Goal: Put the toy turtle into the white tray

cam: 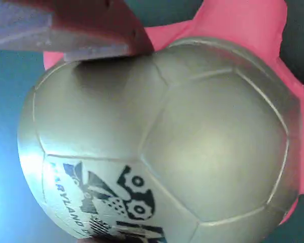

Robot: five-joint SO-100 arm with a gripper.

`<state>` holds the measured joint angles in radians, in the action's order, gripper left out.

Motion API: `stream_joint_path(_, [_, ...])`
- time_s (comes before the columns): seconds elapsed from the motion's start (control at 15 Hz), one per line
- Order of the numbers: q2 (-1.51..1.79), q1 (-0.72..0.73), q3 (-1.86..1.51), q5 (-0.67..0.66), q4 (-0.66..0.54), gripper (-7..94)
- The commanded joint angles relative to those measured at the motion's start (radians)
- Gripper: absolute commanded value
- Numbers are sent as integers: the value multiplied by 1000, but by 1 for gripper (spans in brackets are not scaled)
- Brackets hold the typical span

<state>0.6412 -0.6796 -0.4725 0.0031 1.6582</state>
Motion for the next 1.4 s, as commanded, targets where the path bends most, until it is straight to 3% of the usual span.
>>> stream_joint_path(0.0, [187,-6,-35,11,0,0])
stream_joint_path(0.2, [232,-2,-94,18,-9,0])
stream_joint_path(0.4, [522,55,-244,69,-67,0])
stream_joint_path(0.6, [756,236,-333,115,-49,0])
stream_joint_path(0.93, [881,626,-345,202,18,0])
stream_joint_path(1.33, [822,856,-403,215,31,0])
